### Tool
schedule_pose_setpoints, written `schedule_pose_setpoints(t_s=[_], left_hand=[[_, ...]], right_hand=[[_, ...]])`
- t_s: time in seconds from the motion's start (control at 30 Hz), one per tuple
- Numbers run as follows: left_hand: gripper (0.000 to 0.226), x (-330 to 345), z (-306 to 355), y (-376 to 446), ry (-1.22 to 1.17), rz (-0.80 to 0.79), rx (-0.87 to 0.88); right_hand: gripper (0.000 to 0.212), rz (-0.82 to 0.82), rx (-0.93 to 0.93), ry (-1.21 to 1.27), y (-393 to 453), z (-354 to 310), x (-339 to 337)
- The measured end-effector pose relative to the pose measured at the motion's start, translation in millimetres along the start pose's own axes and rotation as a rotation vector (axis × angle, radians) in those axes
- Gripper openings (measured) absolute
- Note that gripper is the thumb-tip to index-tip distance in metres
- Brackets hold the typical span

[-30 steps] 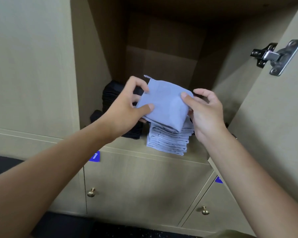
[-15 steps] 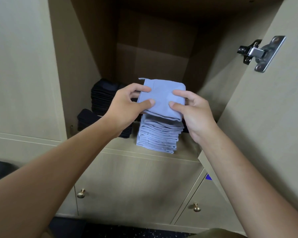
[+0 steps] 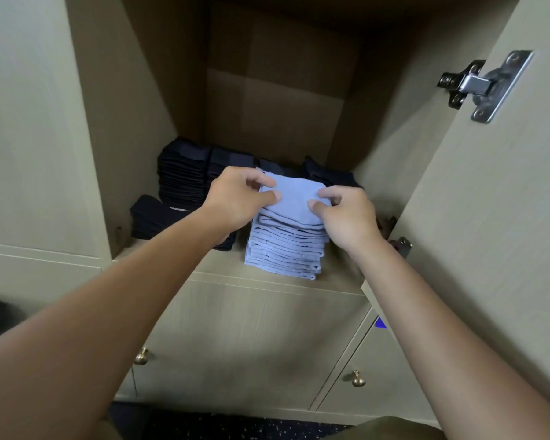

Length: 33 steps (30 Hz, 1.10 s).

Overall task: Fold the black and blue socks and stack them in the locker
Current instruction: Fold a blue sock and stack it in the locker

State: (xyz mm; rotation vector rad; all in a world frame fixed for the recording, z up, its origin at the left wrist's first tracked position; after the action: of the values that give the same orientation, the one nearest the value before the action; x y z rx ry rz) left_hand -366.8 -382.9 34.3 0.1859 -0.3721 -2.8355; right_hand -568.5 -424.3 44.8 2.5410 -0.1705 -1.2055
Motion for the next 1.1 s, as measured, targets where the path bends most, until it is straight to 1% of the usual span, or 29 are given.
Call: schedule_pose_setpoints(t_s=[0.13,0.27,0.33,0.47,0.57,0.63,0.7,0.83,0.93,1.03,1.1], left_hand=[[0.037,7,-2,1,0.277,-0.072,0.036],[0.050,14,-15,7,0.476,-0.154,-0.042],[0.052,15,-18,6,0.584,-0.168,-0.088],[0.053,17,-17,2,0.761,-0.180,-0.102],[0.056,19,-15,1,0.885,-0.180,-0.095],[0.055,21,-12,0,0.924,-0.176,-0.073],[0.054,21,-12,-1,0.913,-0.158,-0.038],[0.049,14,-11,-6,0.759,-0.066,0.039],[0.043,7,-5,-9,0.659,-0.001,0.100],[0.037,-6,0,-12,0.510,0.024,0.140],[0.032,-16,6,-15,0.447,0.040,0.175]], right_hand=[[0.036,-0.062,-0.005,-0.128,1,7,14],[0.039,-0.127,0.010,-0.186,1,10,19],[0.042,-0.183,0.016,-0.191,-1,13,20],[0.050,-0.293,0.076,-0.148,-4,20,26],[0.053,-0.316,0.127,-0.130,-6,22,28],[0.052,-0.304,0.140,-0.108,-7,23,27],[0.050,-0.263,0.122,-0.089,-7,22,26],[0.043,-0.171,0.096,-0.067,-10,15,25],[0.042,-0.094,0.057,-0.097,-13,5,20],[0.038,0.020,-0.037,-0.153,-16,-11,8],[0.032,0.096,-0.129,-0.160,-20,-23,3]])
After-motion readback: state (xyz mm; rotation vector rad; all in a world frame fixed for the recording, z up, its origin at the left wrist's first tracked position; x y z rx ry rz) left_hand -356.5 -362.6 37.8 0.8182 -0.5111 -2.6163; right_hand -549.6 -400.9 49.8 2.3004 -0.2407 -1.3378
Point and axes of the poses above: each hand's wrist, its own y-axis towards the middle knuckle, its own x-axis out of the palm, z = x × y, the point moved 7 cm from there along y, towards the middle knuckle, and after that the axes turned 13 degrees about -y, right-handed, at the moved point
